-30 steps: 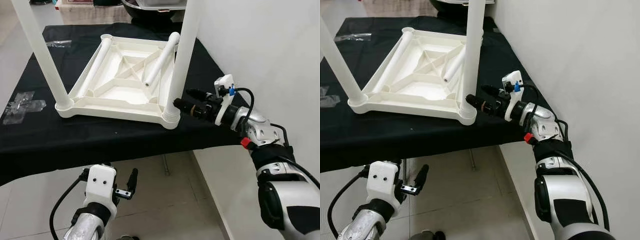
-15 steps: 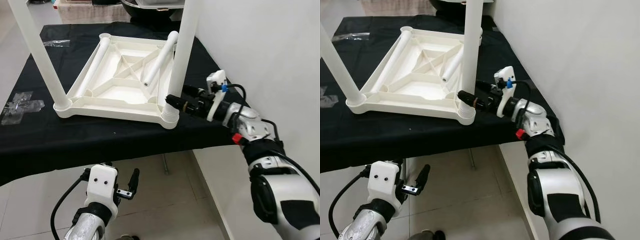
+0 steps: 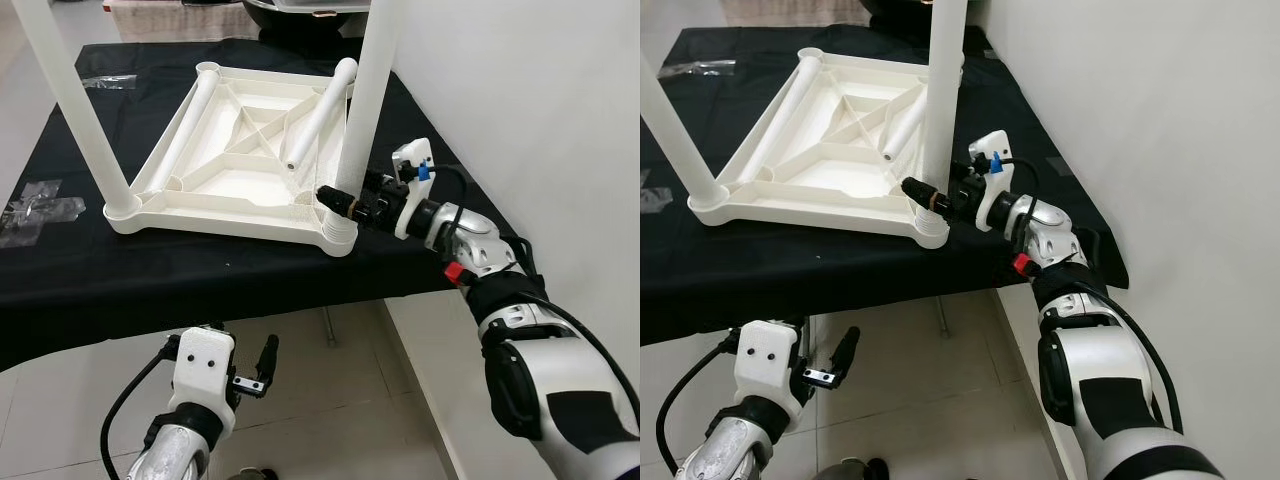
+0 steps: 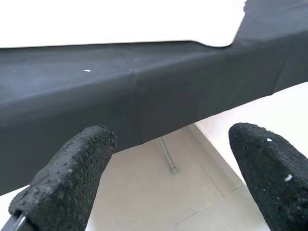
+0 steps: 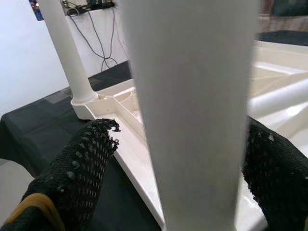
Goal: Building children table
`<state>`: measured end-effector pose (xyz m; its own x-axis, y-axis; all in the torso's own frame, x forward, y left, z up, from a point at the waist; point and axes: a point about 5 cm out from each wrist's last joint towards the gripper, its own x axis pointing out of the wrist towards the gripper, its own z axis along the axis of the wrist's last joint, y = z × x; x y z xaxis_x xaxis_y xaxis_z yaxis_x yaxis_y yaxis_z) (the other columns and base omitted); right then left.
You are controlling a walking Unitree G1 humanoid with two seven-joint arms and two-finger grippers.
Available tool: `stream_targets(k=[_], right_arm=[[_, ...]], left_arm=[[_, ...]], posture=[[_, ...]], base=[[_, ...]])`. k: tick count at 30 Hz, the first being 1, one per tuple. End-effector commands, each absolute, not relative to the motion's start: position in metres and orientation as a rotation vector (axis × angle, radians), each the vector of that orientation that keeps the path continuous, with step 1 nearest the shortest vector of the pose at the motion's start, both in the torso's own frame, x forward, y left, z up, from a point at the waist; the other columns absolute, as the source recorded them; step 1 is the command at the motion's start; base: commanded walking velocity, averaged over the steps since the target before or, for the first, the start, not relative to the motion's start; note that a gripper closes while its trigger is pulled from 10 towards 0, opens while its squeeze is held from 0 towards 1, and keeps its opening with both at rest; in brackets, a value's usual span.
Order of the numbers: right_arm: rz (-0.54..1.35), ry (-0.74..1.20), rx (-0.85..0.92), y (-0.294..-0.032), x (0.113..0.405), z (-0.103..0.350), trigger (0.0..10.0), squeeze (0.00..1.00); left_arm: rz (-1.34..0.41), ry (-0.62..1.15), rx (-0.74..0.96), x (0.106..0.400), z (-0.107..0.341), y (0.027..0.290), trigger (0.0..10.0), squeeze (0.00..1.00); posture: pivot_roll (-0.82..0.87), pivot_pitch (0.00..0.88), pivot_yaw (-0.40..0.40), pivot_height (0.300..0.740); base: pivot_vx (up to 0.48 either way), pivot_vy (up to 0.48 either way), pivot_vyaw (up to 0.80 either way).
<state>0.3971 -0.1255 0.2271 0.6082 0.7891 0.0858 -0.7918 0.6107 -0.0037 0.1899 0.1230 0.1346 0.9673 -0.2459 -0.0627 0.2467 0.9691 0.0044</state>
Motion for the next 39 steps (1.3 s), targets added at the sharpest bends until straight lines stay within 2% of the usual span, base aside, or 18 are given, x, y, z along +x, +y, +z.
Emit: stream_targets(k=[1, 7, 10, 20, 31, 39], right_arm=[[0.918, -0.068, 0.015, -0.123, 0.397, 0.225, 10.0, 0.0], [0.945, -0.065, 0.008, -0.104, 0.397, 0.223, 10.0, 0.0], [0.901, -0.066, 0.005, -0.096, 0.4, 0.225, 10.0, 0.0], [0.883, -0.085, 0.001, -0.085, 0.403, 0.231, 10.0, 0.0], [0.821, -0.111, 0.005, -0.092, 0.406, 0.238, 10.0, 0.0], [0.745, -0.162, 0.053, -0.107, 0.41, 0.25, 10.0, 0.0]], left_arm=[[-0.262, 0.06, 0.012, 0.188, 0.135, 0.122, 10.0, 0.0], [-0.266, 0.06, 0.009, 0.188, 0.135, 0.12, 10.0, 0.0], [-0.261, 0.06, 0.011, 0.188, 0.135, 0.12, 10.0, 0.0], [-0.25, 0.058, 0.011, 0.189, 0.134, 0.119, 10.0, 0.0], [-0.259, 0.065, 0.009, 0.187, 0.132, 0.117, 10.0, 0.0], [-0.267, 0.069, 0.012, 0.186, 0.131, 0.117, 10.0, 0.0]], posture=[[0.14, 0.162, -0.118, 0.74], [0.15, 0.167, -0.128, 0.74], [0.15, 0.167, -0.132, 0.74], [0.14, 0.151, -0.142, 0.74], [0.15, 0.134, -0.141, 0.74], [0.15, 0.129, -0.138, 0.74]], base=[[0.0, 0.0, 0.0], [0.0, 0.0, 0.0], [0.0, 0.0, 0.0], [0.0, 0.0, 0.0], [0.0, 0.0, 0.0], [0.0, 0.0, 0.0]])
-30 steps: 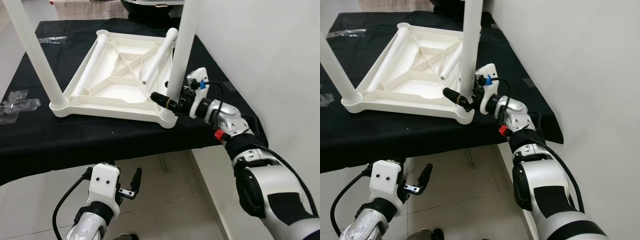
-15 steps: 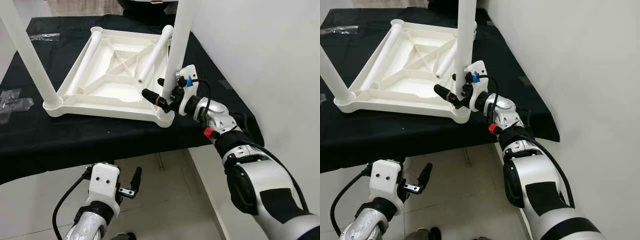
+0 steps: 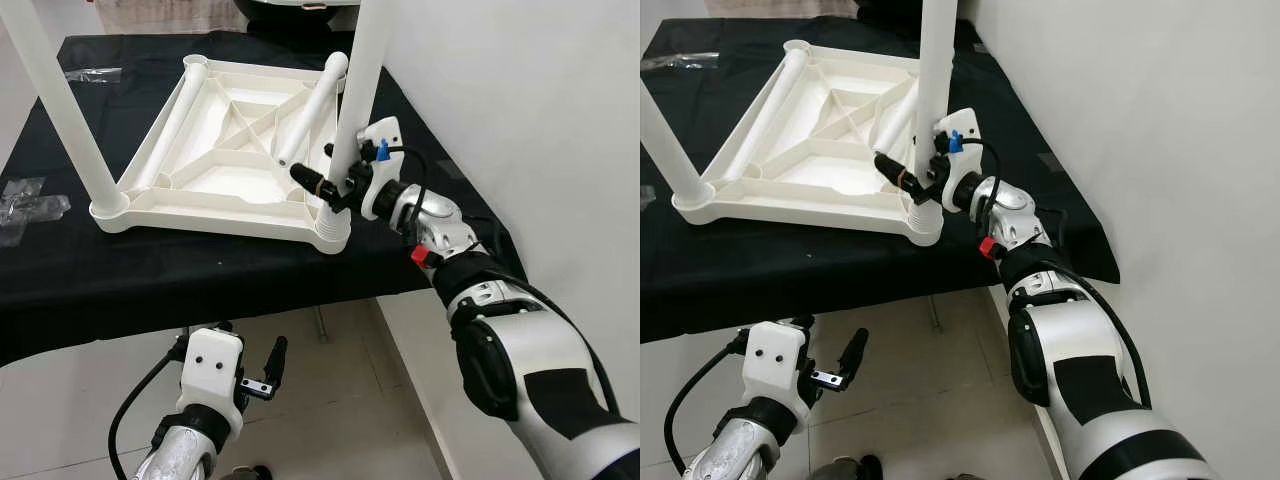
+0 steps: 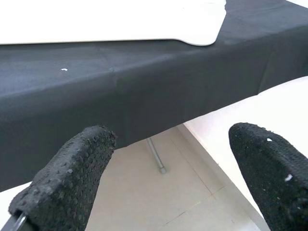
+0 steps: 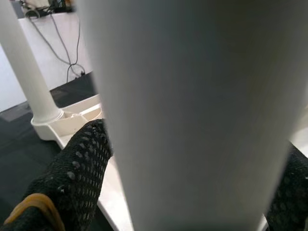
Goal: Building children table
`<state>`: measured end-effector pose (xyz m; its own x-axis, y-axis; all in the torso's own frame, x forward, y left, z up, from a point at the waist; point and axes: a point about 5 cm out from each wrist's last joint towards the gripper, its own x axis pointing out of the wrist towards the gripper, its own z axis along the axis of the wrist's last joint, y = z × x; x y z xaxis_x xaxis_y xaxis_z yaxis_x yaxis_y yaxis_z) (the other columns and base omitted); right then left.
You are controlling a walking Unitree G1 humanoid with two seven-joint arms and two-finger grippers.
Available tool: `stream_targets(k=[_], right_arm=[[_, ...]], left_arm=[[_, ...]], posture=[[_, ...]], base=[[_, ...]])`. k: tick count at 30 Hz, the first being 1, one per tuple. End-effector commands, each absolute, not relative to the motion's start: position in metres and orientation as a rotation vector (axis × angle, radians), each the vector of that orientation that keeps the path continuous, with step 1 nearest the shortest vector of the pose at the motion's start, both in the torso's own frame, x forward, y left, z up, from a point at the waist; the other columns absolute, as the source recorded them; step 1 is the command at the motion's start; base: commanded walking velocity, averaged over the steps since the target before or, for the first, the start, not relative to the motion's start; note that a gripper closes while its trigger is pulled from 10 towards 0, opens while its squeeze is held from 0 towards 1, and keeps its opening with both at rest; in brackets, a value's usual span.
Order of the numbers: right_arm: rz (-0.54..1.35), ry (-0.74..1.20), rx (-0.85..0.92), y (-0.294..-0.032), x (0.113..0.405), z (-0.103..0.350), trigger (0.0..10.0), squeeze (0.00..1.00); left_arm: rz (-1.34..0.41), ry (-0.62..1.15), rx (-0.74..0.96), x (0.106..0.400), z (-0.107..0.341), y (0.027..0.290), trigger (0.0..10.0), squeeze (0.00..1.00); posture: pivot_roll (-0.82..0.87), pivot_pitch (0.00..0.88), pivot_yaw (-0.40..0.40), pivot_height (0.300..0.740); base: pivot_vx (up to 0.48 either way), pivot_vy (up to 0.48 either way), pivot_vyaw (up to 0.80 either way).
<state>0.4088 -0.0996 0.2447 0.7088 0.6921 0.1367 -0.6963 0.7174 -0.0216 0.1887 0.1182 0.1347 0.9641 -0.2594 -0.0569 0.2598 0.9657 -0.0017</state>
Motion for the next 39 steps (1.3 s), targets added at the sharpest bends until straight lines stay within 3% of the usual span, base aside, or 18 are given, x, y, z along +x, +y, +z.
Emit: stream_targets(k=[1, 8, 14, 15, 17, 18, 30, 39], right_arm=[[0.745, -0.162, 0.053, -0.107, 0.41, 0.25, 10.0, 0.0], [0.839, -0.194, 0.1, -0.111, 0.407, 0.256, 10.0, 0.0], [0.984, -0.161, 0.038, -0.101, 0.4, 0.246, 10.0, 0.0], [0.984, -0.154, 0.023, -0.098, 0.4, 0.245, 7.9, 0.0], [0.977, -0.15, 0.017, -0.097, 0.401, 0.244, 7.9, 0.0], [0.957, -0.141, 0.014, -0.096, 0.402, 0.244, 0.0, 0.0], [0.749, -0.157, 0.056, -0.099, 0.412, 0.254, 0.0, 0.0], [0.732, -0.197, 0.088, -0.099, 0.411, 0.257, 0.0, 0.0]], left_arm=[[-0.267, 0.069, 0.012, 0.186, 0.131, 0.117, 10.0, 0.0], [-0.27, 0.073, 0.012, 0.186, 0.131, 0.117, 10.0, 0.0], [-0.271, 0.074, 0.014, 0.186, 0.131, 0.117, 10.0, 0.0], [-0.272, 0.072, 0.014, 0.186, 0.131, 0.117, 10.0, 0.0], [-0.272, 0.072, 0.013, 0.186, 0.131, 0.117, 10.0, 0.0], [-0.272, 0.072, 0.014, 0.186, 0.132, 0.117, 10.0, 0.0], [-0.273, 0.069, 0.017, 0.187, 0.132, 0.116, 10.0, 0.0], [-0.275, 0.072, 0.018, 0.187, 0.132, 0.116, 10.0, 0.0]], posture=[[0.15, 0.129, -0.138, 0.74], [0.15, 0.128, -0.138, 0.74], [0.15, 0.131, -0.136, 0.74], [0.15, 0.134, -0.135, 0.74], [0.15, 0.134, -0.135, 0.74], [0.15, 0.139, -0.134, 0.74], [0.14, 0.143, -0.138, 0.74], [0.15, 0.145, -0.139, 0.74]], base=[[0.0, 0.0, 0.0], [0.0, 0.0, 0.0], [0.0, 0.0, 0.0], [0.0, 0.0, 0.0], [0.0, 0.0, 0.0], [0.0, 0.0, 0.0], [0.0, 0.0, 0.0], [0.0, 0.0, 0.0]])
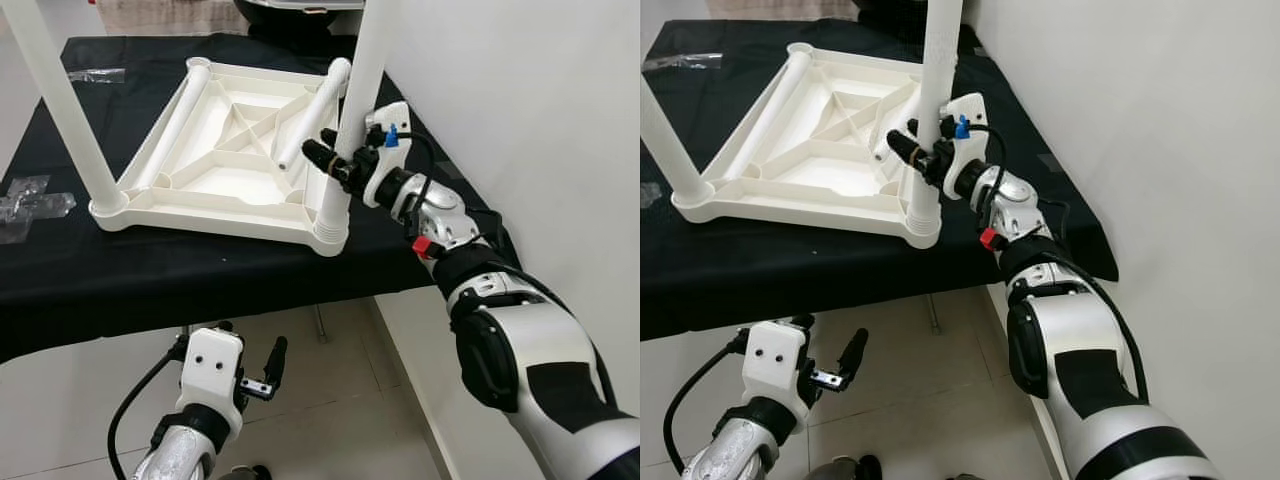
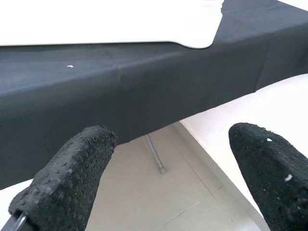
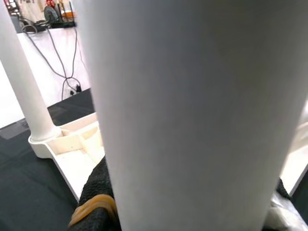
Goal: Building children table
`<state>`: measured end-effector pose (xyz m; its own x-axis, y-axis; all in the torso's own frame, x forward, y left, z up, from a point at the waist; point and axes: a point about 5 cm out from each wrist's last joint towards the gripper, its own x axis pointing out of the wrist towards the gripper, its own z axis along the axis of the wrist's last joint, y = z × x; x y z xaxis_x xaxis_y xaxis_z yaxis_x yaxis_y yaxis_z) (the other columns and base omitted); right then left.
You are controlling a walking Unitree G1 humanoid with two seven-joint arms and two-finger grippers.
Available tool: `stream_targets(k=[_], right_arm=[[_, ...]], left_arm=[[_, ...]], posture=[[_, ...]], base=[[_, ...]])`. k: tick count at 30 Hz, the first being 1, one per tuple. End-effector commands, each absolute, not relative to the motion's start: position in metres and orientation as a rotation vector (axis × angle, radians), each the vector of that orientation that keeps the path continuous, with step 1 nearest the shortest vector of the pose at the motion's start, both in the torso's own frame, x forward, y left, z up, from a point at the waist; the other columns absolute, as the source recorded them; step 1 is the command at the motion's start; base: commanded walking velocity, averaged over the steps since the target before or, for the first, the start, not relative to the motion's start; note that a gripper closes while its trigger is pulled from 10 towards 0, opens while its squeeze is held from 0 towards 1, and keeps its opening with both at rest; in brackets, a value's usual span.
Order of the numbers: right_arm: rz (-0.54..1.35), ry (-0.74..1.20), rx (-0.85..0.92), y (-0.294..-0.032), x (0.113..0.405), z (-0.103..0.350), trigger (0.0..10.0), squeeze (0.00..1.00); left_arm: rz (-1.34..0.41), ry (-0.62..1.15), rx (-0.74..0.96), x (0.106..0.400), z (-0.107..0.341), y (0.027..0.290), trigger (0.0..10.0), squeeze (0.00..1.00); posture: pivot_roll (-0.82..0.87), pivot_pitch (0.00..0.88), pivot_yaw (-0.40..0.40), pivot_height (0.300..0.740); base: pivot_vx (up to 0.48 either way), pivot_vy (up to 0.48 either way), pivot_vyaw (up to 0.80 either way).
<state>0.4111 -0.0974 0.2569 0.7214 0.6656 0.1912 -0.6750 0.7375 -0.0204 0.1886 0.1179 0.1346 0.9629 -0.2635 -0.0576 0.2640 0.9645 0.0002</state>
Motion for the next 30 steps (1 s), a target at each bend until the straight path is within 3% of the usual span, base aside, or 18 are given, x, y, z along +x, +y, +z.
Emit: stream_targets(k=[1, 7, 9, 16, 22, 23, 28, 30], right_arm=[[0.773, -0.198, 0.08, -0.095, 0.409, 0.254, 0.0, 0.0], [0.779, -0.123, -0.016, -0.091, 0.407, 0.235, 0.0, 0.0], [0.66, -0.07, -0.062, -0.096, 0.411, 0.227, 0.0, 0.0], [0.551, -0.058, -0.101, -0.095, 0.413, 0.224, 0.0, 0.0], [0.294, -0.013, -0.039, -0.104, 0.418, 0.216, 0.0, 0.0], [0.117, 0.0, -0.008, -0.115, 0.419, 0.212, 0.0, 0.0], [-0.055, 0.019, 0.01, -0.124, 0.418, 0.208, 0.0, 0.0], [-0.209, 0.018, 0.021, -0.124, 0.416, 0.205, 0.0, 0.0]], left_arm=[[-0.275, 0.073, 0.017, 0.187, 0.132, 0.116, 10.0, 0.0], [-0.275, 0.074, 0.019, 0.187, 0.131, 0.117, 10.0, 0.0], [-0.277, 0.071, 0.021, 0.186, 0.132, 0.116, 10.0, 0.0], [-0.275, 0.067, 0.021, 0.186, 0.133, 0.117, 10.0, 0.0], [-0.269, 0.06, 0.025, 0.188, 0.134, 0.118, 10.0, 0.0], [-0.267, 0.057, 0.025, 0.188, 0.135, 0.119, 10.0, 0.0], [-0.267, 0.055, 0.026, 0.189, 0.135, 0.119, 10.0, 0.0], [-0.268, 0.053, 0.026, 0.19, 0.135, 0.119, 10.0, 0.0]], posture=[[0.15, 0.145, -0.137, 0.74], [0.15, 0.143, -0.135, 0.74], [0.15, 0.14, -0.137, 0.74], [0.15, 0.142, -0.133, 0.74], [0.14, 0.15, -0.131, 0.74], [0.14, 0.151, -0.13, 0.74], [0.14, 0.151, -0.127, 0.74], [0.14, 0.149, -0.128, 0.74]], base=[[0.0, 0.0, 0.0], [0.0, 0.0, 0.0], [0.0, 0.0, 0.0], [0.0, 0.0, 0.0], [0.0, 0.0, 0.0], [0.0, 0.0, 0.0], [0.0, 0.0, 0.0], [0.0, 0.0, 0.0]])
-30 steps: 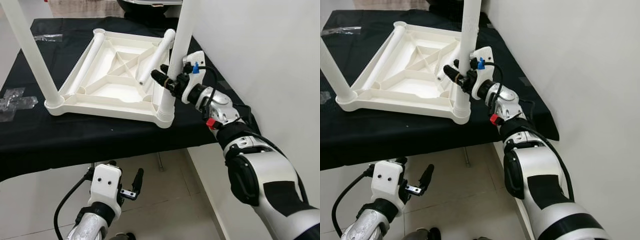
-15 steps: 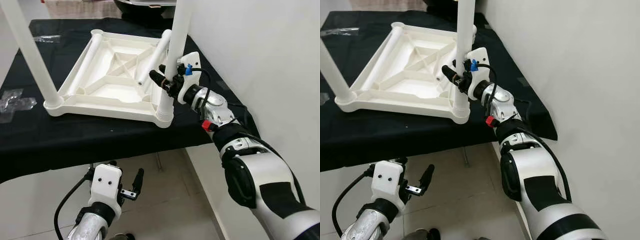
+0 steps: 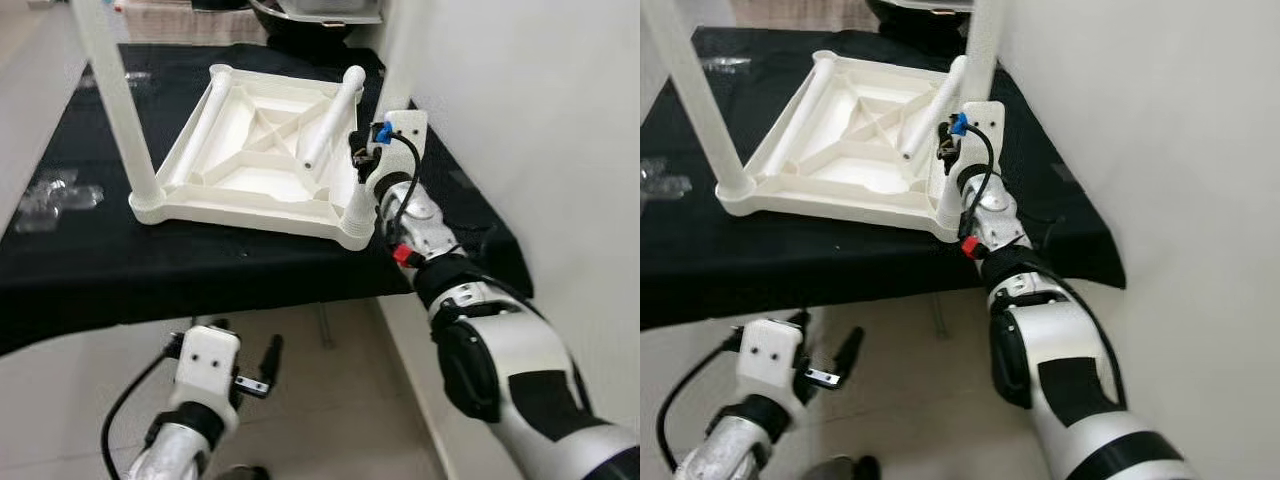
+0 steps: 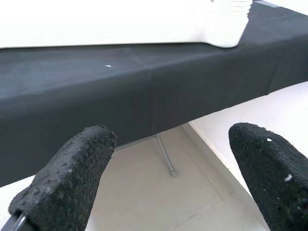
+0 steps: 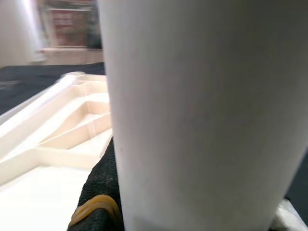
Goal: Building children table
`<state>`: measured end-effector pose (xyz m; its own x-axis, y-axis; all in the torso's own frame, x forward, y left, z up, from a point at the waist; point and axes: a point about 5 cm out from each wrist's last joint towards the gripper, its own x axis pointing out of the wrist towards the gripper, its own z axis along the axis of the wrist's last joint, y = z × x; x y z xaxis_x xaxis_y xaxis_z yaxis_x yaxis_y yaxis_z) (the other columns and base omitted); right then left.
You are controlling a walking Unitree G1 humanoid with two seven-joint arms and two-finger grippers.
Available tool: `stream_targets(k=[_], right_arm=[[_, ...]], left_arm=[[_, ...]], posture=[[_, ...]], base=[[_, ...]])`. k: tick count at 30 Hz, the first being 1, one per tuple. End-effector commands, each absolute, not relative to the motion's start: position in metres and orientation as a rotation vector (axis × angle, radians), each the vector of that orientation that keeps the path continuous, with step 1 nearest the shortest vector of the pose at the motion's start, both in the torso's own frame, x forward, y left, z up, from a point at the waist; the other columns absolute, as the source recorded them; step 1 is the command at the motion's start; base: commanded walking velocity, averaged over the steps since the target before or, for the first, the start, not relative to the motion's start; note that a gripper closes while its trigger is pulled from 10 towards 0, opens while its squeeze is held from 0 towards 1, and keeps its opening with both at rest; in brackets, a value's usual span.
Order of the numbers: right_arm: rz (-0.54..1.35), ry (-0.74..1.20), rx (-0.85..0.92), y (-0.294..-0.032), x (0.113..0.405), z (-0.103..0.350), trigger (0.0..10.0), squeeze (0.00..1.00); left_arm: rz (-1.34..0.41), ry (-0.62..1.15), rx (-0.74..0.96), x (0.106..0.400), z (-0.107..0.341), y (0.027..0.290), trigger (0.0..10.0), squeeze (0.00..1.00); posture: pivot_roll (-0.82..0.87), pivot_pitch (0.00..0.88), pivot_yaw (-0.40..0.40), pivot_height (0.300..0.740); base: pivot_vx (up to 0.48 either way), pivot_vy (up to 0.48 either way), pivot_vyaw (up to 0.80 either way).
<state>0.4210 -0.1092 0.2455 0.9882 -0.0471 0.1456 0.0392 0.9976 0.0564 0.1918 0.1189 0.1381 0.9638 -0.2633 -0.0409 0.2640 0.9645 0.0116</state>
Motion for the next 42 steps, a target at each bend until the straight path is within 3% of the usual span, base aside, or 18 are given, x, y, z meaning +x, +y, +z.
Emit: stream_targets(k=[1, 7, 9, 15, 23, 31, 32, 33, 34, 42], right_arm=[[-0.209, 0.018, 0.021, -0.124, 0.416, 0.205, 0.0, 0.0], [-0.395, 0.025, 0.079, -0.11, 0.41, 0.204, 0.0, 0.0], [-0.561, 0.028, 0.09, -0.097, 0.405, 0.21, 0.0, 0.0], [-0.719, -0.008, 0.181, -0.081, 0.399, 0.23, 0.0, 0.0], [-0.88, 0.017, 0.358, -0.08, 0.395, 0.244, 0.0, 0.0], [-0.919, -0.034, 0.331, -0.089, 0.396, 0.251, 0.1, 0.0], [-0.901, -0.04, 0.33, -0.087, 0.396, 0.253, 5.0, 0.0], [-0.901, -0.04, 0.33, -0.087, 0.396, 0.253, 5.0, 0.0], [-0.877, -0.042, 0.331, -0.085, 0.397, 0.253, 10.0, 0.0], [-0.768, -0.025, 0.317, -0.069, 0.398, 0.252, 10.0, 0.0]], left_arm=[[-0.268, 0.053, 0.026, 0.19, 0.135, 0.119, 10.0, 0.0], [-0.269, 0.054, 0.025, 0.19, 0.135, 0.119, 10.0, 0.0], [-0.269, 0.053, 0.024, 0.191, 0.135, 0.119, 10.0, 0.0], [-0.268, 0.056, 0.021, 0.19, 0.135, 0.117, 10.0, 0.0], [-0.267, 0.05, 0.024, 0.189, 0.136, 0.114, 10.0, 0.0], [-0.267, 0.057, 0.014, 0.187, 0.136, 0.115, 10.0, 0.0], [-0.268, 0.058, 0.013, 0.187, 0.136, 0.115, 10.0, 0.0], [-0.268, 0.058, 0.013, 0.187, 0.136, 0.115, 10.0, 0.0], [-0.269, 0.059, 0.014, 0.187, 0.136, 0.115, 10.0, 0.0], [-0.267, 0.062, 0.013, 0.188, 0.135, 0.115, 10.0, 0.0]], posture=[[0.14, 0.149, -0.128, 0.74], [0.14, 0.149, -0.133, 0.74], [0.14, 0.153, -0.135, 0.74], [0.15, 0.155, -0.138, 0.74], [0.2, 0.161, -0.162, 0.74], [0.18, 0.17, -0.151, 0.74], [0.18, 0.17, -0.151, 0.74], [0.18, 0.17, -0.151, 0.74], [0.18, 0.17, -0.151, 0.74], [0.18, 0.163, -0.152, 0.74]], base=[[0.0, 0.0, 0.0], [0.0, 0.0, 0.0], [0.0, 0.0, 0.0], [0.0, 0.0, 0.0], [0.0, 0.0, 0.0], [0.0, 0.0, 0.0], [0.0, 0.0, 0.0], [0.0, 0.0, 0.0], [0.0, 0.0, 0.0], [0.0, 0.0, 0.0]])
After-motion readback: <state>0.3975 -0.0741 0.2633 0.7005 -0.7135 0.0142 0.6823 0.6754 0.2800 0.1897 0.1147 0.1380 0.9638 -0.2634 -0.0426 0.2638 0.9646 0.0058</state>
